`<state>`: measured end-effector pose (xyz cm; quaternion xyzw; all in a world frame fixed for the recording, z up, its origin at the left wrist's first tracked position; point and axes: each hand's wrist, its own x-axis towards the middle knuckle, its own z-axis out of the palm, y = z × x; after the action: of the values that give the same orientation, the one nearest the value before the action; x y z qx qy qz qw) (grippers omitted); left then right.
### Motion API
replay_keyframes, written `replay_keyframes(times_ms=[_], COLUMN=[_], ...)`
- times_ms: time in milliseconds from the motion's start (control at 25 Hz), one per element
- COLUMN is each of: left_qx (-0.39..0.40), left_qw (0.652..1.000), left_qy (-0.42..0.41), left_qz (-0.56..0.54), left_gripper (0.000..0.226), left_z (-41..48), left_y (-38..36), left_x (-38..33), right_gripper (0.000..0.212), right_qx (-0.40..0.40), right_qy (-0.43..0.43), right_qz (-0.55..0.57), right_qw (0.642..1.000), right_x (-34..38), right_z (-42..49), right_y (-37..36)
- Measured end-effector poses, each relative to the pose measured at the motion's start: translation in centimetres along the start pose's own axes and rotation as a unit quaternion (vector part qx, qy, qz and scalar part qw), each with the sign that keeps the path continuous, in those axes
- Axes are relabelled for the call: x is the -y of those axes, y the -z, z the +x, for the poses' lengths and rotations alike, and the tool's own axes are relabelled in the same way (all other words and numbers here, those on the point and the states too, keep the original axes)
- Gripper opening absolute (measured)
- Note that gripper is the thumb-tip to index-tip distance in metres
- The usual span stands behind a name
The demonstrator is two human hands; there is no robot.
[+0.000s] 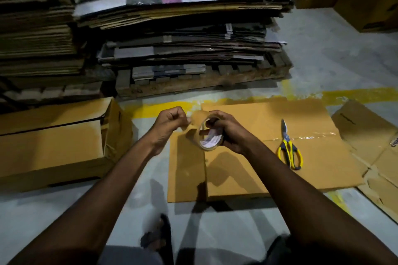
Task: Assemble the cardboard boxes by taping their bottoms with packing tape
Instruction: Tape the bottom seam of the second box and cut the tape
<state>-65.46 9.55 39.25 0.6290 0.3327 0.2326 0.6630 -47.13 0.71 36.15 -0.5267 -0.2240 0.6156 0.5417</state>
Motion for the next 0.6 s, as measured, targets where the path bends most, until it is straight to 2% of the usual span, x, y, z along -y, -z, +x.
replay_keyframes(times_ms=[40,80,120,160,200,240,280,320,400,520,600], left_qx=[0.029,0.065,0.108,0.143,0.167,0.18,0.185,0.191,0.221,0.269,0.253], left_qw=[0.998,0.991,0.971,0.932,0.872,0.805,0.764,0.759,0.791,0.806,0.855], left_qy=[0.032,0.079,0.13,0.167,0.174,0.167,0.158,0.149,0.154,0.159,0.174], left_qz=[0.037,0.088,0.169,0.287,0.426,0.54,0.597,0.605,0.55,0.503,0.417], left_gripper=[0.026,0.027,0.026,0.026,0.024,0.021,0.017,0.012,0.007,0.008,0.005], left_z=[1.5,3.3,5.4,7.9,10.5,13.0,15.1,17.1,20.6,24.3,25.5], left_y=[1.1,2.1,2.7,3.1,3.1,2.9,2.5,2.1,2.0,2.4,2.9], left_x=[0.6,1.4,2.3,3.7,5.1,6.2,6.8,7.2,7.7,8.5,9.8], right_gripper=[0.024,0.025,0.032,0.043,0.055,0.065,0.069,0.069,0.064,0.063,0.061], right_qx=[-0.036,-0.067,-0.08,-0.082,-0.075,-0.064,-0.062,-0.073,-0.1,-0.117,-0.126], right_qy=[0.045,0.089,0.117,0.129,0.129,0.117,0.104,0.099,0.08,0.03,0.014], right_qz=[-0.09,-0.206,-0.328,-0.427,-0.486,-0.511,-0.513,-0.507,-0.492,-0.47,-0.437], right_qw=[0.994,0.972,0.934,0.891,0.861,0.849,0.85,0.853,0.861,0.874,0.89], right_x=[0.1,0.1,-0.1,-0.6,-1.3,-2.0,-2.6,-3.0,-3.4,-4.1,-4.8], right_z=[0.8,1.5,2.2,2.9,3.6,4.4,5.1,6.0,7.4,9.4,10.4], right_y=[0.8,1.6,2.2,2.6,2.8,2.9,3.0,3.2,4.1,5.8,6.3])
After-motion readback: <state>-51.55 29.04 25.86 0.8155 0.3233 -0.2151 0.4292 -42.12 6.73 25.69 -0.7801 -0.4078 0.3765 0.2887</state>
